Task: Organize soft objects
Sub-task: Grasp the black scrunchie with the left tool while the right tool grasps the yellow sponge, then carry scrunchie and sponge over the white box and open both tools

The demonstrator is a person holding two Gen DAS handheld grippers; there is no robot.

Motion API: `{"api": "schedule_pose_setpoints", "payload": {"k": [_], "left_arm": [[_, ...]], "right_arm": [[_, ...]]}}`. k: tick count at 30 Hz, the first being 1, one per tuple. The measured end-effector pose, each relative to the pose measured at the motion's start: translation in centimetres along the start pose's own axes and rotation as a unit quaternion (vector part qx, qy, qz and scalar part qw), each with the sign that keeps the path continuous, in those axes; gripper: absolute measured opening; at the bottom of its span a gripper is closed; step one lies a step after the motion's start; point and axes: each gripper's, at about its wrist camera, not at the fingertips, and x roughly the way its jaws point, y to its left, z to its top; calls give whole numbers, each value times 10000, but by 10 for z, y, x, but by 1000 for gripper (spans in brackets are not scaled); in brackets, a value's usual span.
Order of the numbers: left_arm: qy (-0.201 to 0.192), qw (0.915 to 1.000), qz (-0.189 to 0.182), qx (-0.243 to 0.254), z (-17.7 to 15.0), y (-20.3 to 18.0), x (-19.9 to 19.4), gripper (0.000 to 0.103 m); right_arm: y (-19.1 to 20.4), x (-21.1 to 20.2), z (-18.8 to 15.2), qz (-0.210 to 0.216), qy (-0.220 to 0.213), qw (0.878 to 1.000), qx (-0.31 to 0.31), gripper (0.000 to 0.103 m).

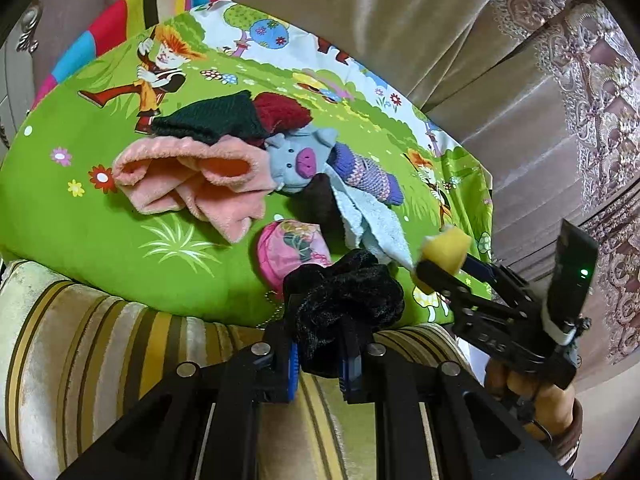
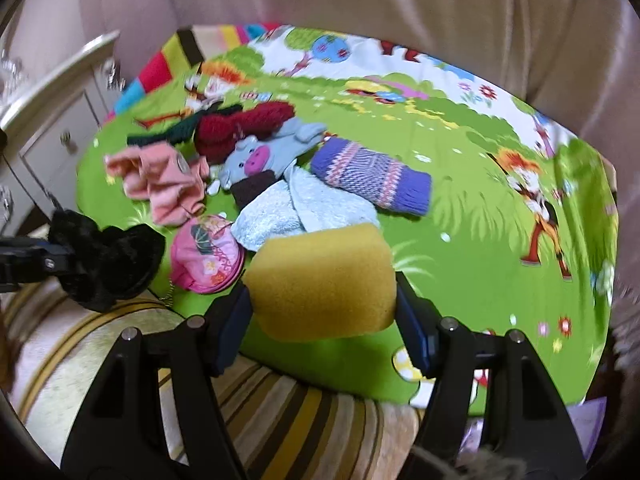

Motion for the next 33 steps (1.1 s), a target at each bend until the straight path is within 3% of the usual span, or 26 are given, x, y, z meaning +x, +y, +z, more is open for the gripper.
{"api": "schedule_pose_setpoints", "payload": {"k": [20, 33], "left_arm": [[122, 9961, -447, 746, -14, -90, 11, 15], [415, 9863, -823, 1366, -32, -164, 34, 15]], "right_arm": [[-73, -89, -63, -232, -609, 9877, 1423, 70], [-145, -138, -113, -938, -835, 9650, 2303, 70]]}}
